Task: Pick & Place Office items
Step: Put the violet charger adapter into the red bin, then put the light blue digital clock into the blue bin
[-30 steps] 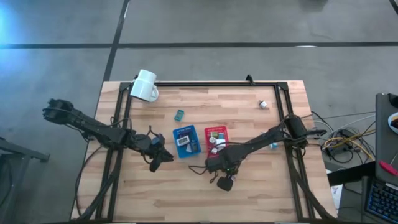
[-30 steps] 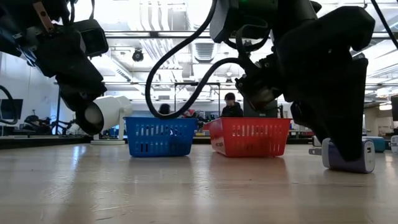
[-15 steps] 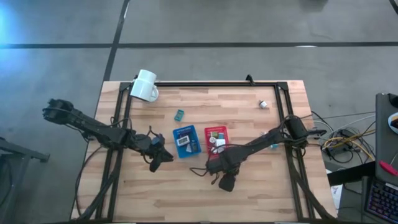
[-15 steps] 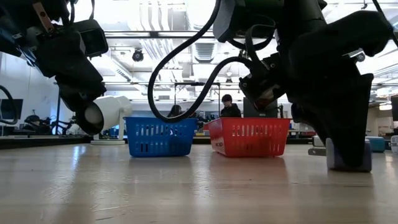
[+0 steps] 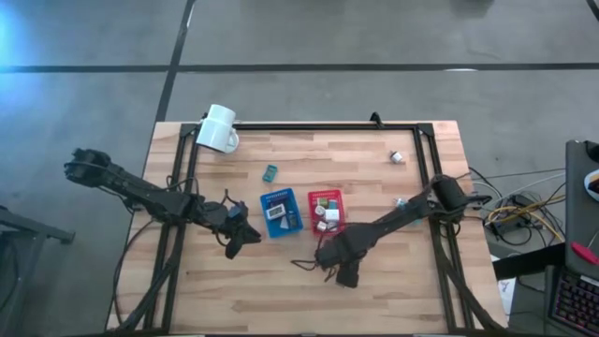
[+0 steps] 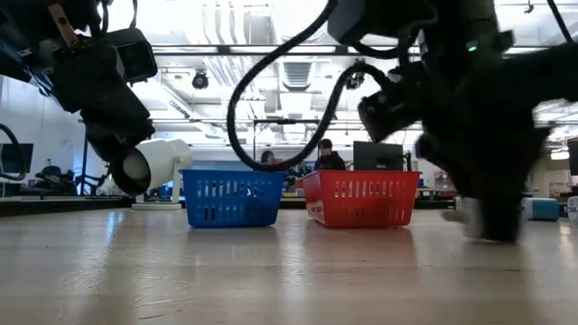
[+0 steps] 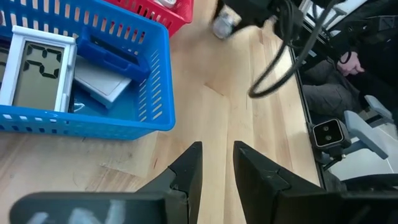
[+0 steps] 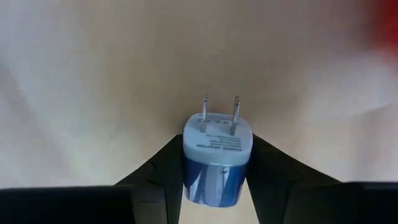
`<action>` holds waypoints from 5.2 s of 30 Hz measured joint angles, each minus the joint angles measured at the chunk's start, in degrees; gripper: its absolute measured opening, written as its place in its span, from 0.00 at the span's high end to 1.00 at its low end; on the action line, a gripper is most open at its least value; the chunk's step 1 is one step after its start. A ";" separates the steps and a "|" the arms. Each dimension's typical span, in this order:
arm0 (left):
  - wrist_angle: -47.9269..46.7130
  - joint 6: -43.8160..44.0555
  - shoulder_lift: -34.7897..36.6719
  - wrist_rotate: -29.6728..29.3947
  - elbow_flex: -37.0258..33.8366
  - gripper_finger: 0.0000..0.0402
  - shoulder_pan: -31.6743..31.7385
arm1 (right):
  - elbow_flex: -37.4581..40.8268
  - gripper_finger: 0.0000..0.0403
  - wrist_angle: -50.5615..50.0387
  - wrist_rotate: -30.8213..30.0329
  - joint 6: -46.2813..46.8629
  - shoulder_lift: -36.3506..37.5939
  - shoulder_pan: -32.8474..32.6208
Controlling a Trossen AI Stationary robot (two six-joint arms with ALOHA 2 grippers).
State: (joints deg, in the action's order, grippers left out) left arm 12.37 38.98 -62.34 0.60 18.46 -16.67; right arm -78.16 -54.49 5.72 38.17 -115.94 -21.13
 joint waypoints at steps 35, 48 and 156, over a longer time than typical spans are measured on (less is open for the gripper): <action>10.61 -32.14 0.53 -12.09 0.00 0.76 0.00 | 36.50 0.69 61.78 -46.16 -19.29 26.29 3.30; 9.68 -33.22 0.53 -16.62 0.00 0.77 0.09 | 40.30 0.69 81.17 -46.33 -22.67 26.22 8.22; -20.19 -23.45 16.51 -32.01 7.82 0.77 14.51 | 55.45 0.43 85.46 -48.34 -27.21 45.55 4.37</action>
State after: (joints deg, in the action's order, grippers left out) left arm -7.82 15.53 -45.82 -31.41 26.28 -2.15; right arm -22.71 30.98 -42.63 10.96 -70.39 -16.76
